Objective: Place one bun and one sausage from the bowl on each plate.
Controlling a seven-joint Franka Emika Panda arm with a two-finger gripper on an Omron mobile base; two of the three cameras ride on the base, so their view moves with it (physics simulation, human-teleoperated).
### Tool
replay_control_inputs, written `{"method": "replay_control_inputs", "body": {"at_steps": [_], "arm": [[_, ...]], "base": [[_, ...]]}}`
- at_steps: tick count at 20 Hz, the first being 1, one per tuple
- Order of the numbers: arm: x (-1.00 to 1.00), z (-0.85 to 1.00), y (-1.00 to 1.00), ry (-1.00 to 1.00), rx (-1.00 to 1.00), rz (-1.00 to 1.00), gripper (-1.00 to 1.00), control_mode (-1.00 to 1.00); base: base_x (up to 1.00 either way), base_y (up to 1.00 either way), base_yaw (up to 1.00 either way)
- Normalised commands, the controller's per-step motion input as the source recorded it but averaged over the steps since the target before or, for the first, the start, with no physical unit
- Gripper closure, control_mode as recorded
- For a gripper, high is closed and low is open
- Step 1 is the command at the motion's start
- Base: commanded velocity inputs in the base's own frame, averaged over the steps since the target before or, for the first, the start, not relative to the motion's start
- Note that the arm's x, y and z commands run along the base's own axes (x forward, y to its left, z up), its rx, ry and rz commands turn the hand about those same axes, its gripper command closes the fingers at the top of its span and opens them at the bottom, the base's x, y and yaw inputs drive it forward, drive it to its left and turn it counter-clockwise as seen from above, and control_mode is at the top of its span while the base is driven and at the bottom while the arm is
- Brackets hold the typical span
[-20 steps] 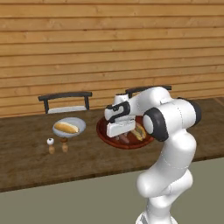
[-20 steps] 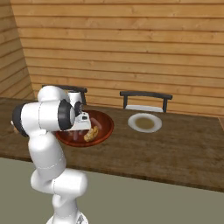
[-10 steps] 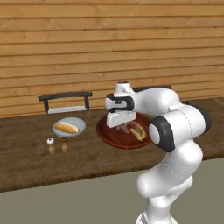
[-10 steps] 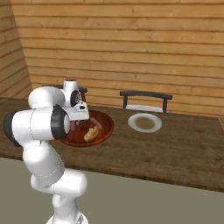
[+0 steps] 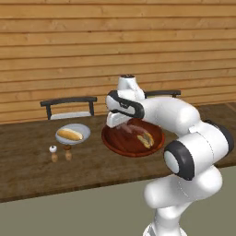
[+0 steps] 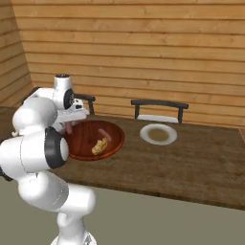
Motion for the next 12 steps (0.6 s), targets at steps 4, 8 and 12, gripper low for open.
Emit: {"method": "replay_control_inputs", "body": {"at_steps": [4,8,12], "arm": [[0.02,-0.18,0.75,-0.21,0.07,0.28,1.0,-1.0],[0.27,0.29,0.82,-0.01,-0.09,0.28,1.0,-1.0],[0.54,0.08,0.65,-0.01,-0.03,0.13,1.0,-1.0]], "base": [[0.0,0.0,0.0],[0.0,0.0,0.0],[0.0,0.0,0.0]]}}
